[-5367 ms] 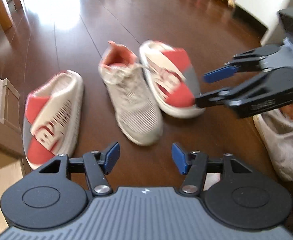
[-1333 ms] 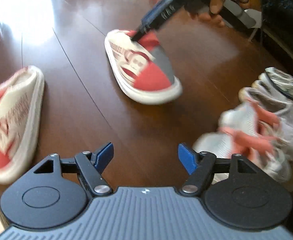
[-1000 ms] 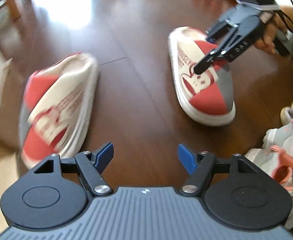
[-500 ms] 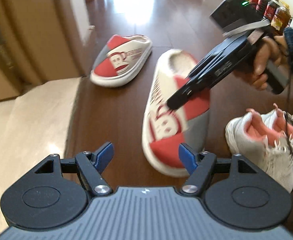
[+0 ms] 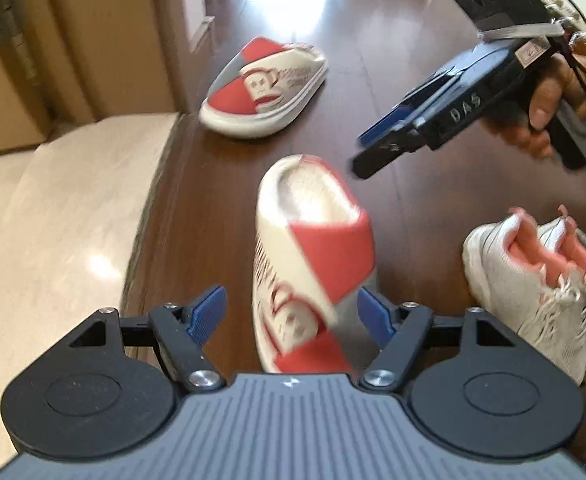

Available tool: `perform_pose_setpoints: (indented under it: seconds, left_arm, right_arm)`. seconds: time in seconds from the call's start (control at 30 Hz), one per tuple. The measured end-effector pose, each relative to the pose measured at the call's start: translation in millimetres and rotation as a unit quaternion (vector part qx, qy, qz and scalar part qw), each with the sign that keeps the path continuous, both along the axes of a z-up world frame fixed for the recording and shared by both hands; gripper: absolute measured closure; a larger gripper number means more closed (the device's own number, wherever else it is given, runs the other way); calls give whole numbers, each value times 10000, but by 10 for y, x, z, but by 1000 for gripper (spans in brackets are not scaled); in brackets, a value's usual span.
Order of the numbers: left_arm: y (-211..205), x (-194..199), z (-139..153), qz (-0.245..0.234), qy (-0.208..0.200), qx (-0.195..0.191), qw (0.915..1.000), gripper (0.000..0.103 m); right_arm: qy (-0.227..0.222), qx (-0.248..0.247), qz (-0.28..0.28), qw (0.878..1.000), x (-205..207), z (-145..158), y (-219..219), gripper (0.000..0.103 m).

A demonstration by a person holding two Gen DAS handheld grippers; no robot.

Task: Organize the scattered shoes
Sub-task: 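Carry the red-white slipper to the floor by the doorway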

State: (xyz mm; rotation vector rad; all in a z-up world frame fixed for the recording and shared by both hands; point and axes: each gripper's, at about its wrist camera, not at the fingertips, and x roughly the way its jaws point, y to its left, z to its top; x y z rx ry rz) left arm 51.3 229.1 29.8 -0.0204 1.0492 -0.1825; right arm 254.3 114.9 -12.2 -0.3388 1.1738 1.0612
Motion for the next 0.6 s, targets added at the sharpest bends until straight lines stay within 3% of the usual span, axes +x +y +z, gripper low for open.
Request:
perform_pose_setpoints:
  seconds: [0.07,0.2,0.33,0.47,0.6]
  left_arm:
    - [2,233,37,-135,-211,-47,9997,28]
    - [249,1064,-150,-55,-429,85,9990,28]
    - [496,1607,-260,-327,-526,218,9978,28]
    - [752,2190,-439,-596,-402,320,9969,28]
    - [866,2293,-575,-714,-307,451,9960,28]
  right_arm:
    - [-435,-579,29,9974,221,70,-168,49]
    - [-854,-962,-342,9911,687,220,-352,49]
    - [-1132,-920,-393,9885,962,213,-128,49]
    - [-1464,-541,-497,9865,1214,120,260,49]
    - [-1385,-312,-485,9887,1547,-155,731,47]
